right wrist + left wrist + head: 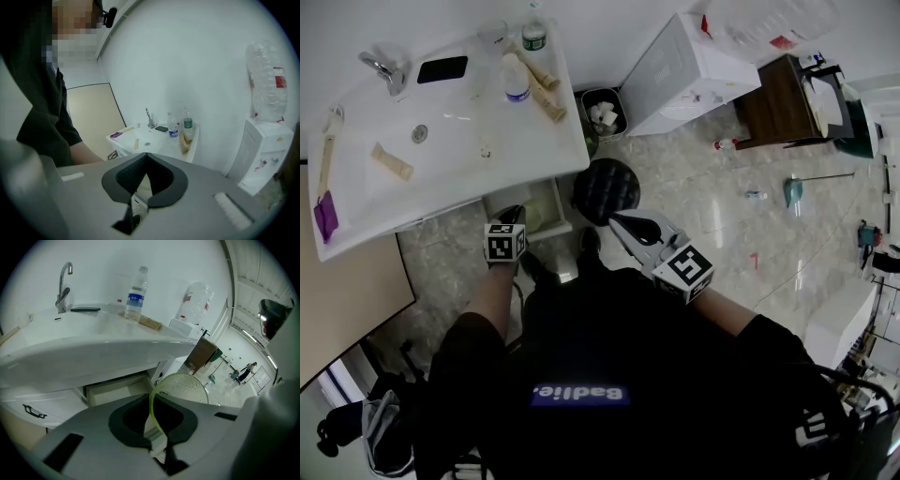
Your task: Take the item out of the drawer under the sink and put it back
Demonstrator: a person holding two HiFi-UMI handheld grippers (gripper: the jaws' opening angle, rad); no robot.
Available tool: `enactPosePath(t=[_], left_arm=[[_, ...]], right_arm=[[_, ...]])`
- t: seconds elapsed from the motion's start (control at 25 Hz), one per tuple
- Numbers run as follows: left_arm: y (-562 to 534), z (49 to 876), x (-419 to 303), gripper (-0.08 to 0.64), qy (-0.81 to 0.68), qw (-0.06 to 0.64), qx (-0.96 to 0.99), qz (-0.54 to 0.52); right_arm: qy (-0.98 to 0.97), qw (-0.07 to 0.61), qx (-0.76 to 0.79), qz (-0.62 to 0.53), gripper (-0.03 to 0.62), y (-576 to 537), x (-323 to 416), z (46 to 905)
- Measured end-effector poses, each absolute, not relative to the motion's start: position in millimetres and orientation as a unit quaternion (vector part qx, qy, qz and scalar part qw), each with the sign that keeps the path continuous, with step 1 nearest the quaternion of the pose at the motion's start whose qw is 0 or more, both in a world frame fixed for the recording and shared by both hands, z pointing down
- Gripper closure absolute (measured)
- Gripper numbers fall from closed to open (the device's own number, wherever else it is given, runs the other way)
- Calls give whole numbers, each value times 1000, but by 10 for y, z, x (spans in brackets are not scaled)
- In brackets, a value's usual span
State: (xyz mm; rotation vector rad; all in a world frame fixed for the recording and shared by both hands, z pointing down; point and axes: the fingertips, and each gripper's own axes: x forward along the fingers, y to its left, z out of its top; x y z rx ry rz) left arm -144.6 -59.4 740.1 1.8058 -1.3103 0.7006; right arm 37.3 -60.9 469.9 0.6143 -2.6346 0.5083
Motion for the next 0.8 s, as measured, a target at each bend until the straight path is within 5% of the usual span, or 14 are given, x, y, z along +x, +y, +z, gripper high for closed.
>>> enactPosePath(t=[0.8], left_arm=[[-601, 8688, -1630, 535, -508, 431, 643, 377]], right_arm=[[-905, 251, 275, 206, 591, -718, 898, 5009]])
